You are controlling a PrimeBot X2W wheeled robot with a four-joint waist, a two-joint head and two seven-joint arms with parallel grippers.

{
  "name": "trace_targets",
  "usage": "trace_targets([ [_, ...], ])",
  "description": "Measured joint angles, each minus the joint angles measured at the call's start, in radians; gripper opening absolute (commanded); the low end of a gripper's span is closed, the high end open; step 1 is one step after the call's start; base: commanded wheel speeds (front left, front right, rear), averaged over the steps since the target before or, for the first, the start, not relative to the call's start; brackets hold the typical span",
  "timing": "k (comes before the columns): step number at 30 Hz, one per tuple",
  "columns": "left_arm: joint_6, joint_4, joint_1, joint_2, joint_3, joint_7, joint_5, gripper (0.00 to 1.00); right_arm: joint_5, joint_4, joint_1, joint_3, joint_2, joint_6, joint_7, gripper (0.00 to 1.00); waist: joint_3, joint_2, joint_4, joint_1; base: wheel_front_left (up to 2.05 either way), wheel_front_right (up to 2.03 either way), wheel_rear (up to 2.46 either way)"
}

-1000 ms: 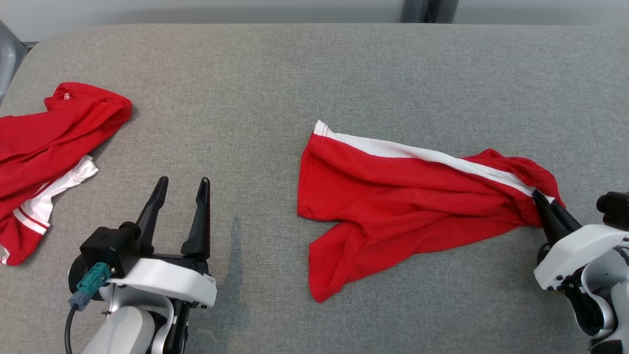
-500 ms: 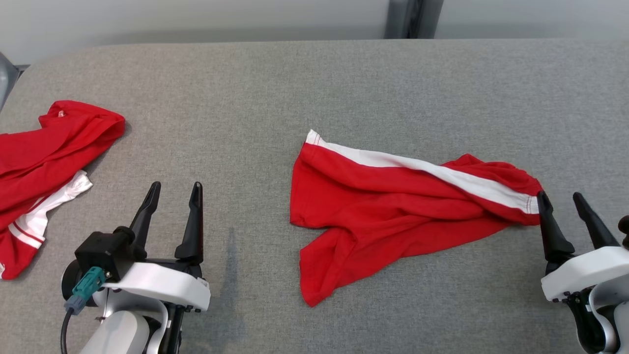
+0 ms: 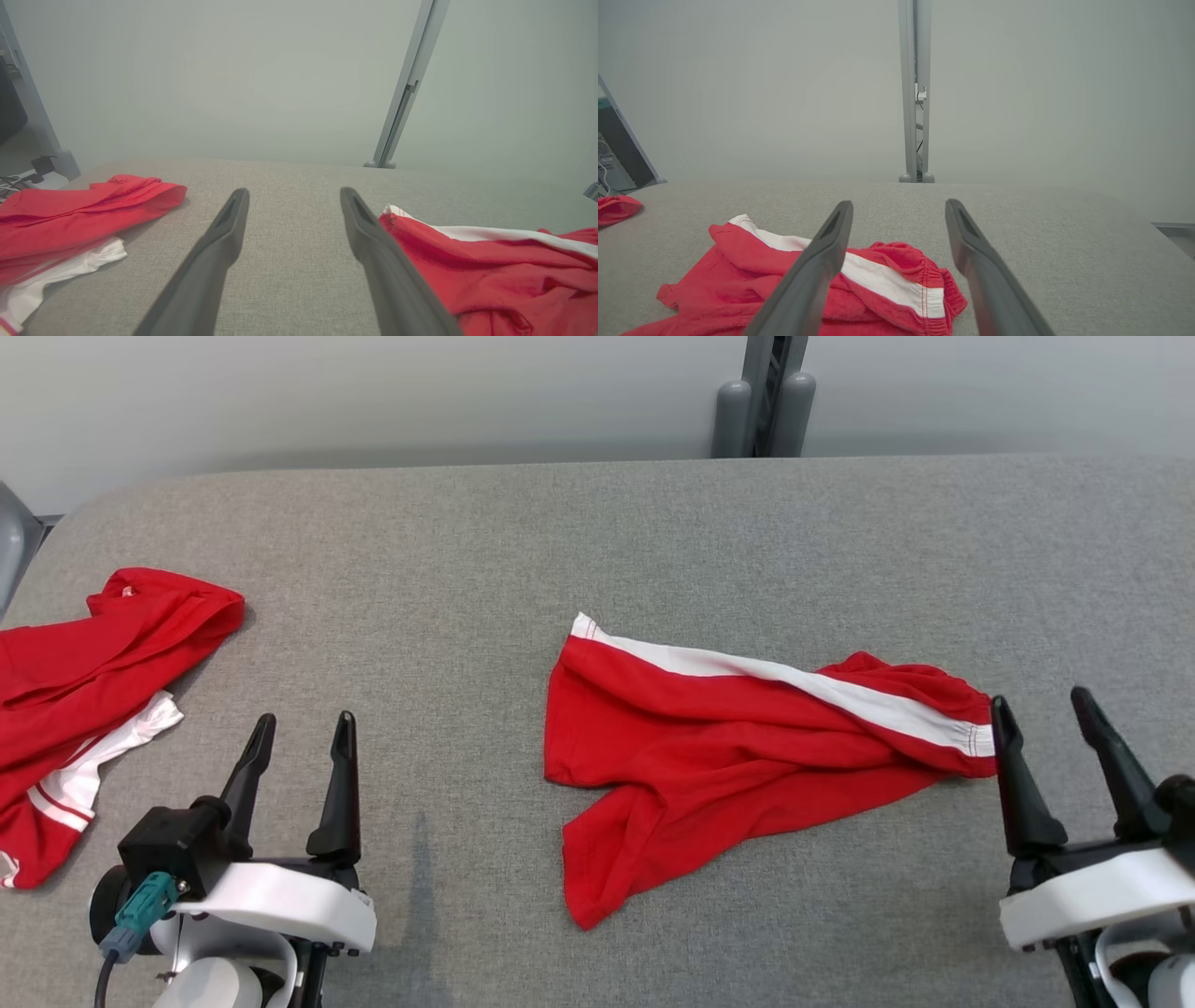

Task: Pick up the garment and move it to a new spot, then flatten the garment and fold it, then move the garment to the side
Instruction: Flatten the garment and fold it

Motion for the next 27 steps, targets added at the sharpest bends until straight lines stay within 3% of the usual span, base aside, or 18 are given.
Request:
trace_targets([
  [9, 0.000, -0.021, 0.009, 0.013, -0.009, 0.015, -0.001, 1.00, -0.003, -0.048, 0.039, -0.004, 0.030, 0.000, 0.033, 1.00, -0.001, 0.0000, -0.010, 0.0000, 0.00, 0.00, 0.00],
  [17, -0.114, -0.010, -0.140, 0.029, -0.070, 0.120, -0.023, 1.00, 0.004, -0.052, 0.027, 0.012, 0.039, 0.000, 0.034, 1.00, 0.038, 0.0000, -0.040, 0.0001, 0.00, 0.00, 0.00],
  [27, -0.270, 0.196, -0.452, -0.024, -0.189, 0.416, -0.080, 1.00, 0.022, -0.023, -0.024, 0.070, 0.051, 0.000, 0.012, 1.00, 0.131, 0.0000, -0.128, 0.0000, 0.00, 0.00, 0.00],
])
